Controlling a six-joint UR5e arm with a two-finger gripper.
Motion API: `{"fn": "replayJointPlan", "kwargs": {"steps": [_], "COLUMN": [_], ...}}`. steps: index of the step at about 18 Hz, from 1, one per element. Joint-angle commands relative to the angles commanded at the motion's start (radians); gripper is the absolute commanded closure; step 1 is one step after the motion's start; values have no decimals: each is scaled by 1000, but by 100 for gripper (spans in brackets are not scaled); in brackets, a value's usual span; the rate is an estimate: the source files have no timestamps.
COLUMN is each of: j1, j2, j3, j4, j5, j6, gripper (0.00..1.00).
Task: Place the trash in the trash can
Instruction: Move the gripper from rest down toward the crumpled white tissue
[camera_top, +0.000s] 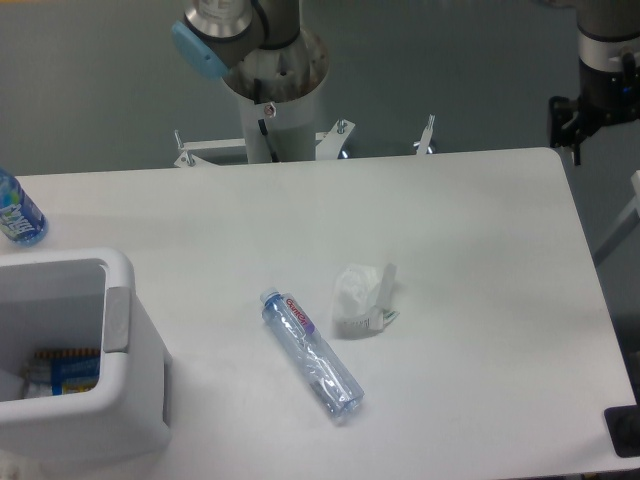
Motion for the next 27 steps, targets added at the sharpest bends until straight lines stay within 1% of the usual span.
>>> {"fn": "replayJointPlan", "kwargs": {"steps": [4, 7, 11, 15, 18, 22, 24, 27], "j1": [0, -1, -5, -17, -32, -55, -77, -100], "j2": [5, 3, -2, -8, -29, -31, -34, -34], "j3": [-2, -18, -80, -135, -185, -277, -323, -353], "j4": [-2, -2, 2, 43, 48, 127, 140, 207], "j5": [-9, -52, -101, -113, -126, -126, -121, -120], "j6": [-12, -14, -18, -124, -130, -135, -167, -238], "gripper": [0, 0, 0, 0, 0, 0, 0, 0]}}
